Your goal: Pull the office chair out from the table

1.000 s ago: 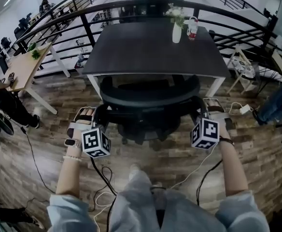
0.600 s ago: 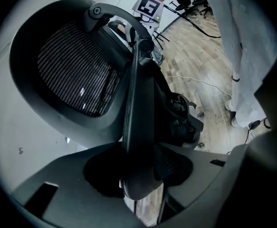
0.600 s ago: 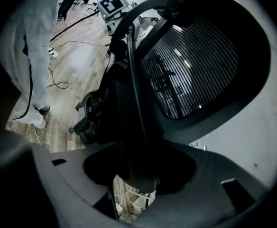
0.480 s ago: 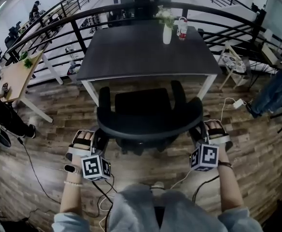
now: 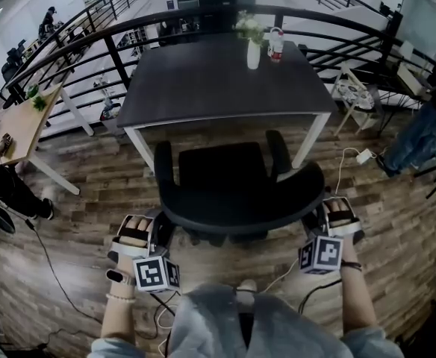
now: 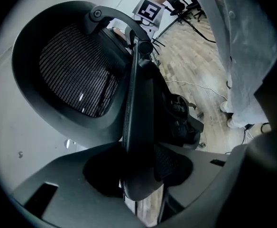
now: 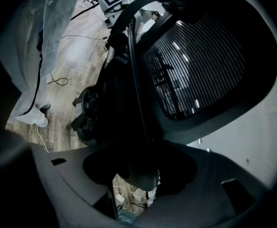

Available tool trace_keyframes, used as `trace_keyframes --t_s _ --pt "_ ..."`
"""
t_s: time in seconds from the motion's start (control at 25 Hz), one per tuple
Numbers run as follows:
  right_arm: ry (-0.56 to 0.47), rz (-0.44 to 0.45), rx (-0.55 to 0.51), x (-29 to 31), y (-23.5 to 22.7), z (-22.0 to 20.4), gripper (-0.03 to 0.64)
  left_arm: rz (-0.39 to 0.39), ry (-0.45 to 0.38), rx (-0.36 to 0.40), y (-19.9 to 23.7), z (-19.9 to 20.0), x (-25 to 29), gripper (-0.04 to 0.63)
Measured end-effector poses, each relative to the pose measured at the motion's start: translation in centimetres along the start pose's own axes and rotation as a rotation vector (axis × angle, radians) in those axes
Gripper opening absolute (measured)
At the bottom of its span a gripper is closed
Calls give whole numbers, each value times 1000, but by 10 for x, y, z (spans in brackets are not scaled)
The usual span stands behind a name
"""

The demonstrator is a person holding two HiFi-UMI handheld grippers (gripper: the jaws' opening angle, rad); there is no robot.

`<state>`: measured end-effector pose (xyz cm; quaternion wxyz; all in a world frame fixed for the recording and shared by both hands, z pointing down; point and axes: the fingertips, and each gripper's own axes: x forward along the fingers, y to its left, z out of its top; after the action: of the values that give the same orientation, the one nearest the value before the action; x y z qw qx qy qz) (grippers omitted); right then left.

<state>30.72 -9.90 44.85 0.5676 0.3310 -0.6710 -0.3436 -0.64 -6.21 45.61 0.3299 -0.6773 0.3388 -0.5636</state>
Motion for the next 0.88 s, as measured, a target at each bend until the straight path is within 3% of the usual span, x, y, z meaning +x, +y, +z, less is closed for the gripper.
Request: trace_keyframes --t_s 0.36,0.68,0.88 --pt "16 -11 -2 0 -3 -1 207 15 -22 -19 2 1 0 192" --pt "0 30 72 -4 -3 0 224 -23 -52 -40 2 4 -6 196" --pt "-30 56 146 -15 -5 5 229 -42 -90 -143 6 4 -21 209"
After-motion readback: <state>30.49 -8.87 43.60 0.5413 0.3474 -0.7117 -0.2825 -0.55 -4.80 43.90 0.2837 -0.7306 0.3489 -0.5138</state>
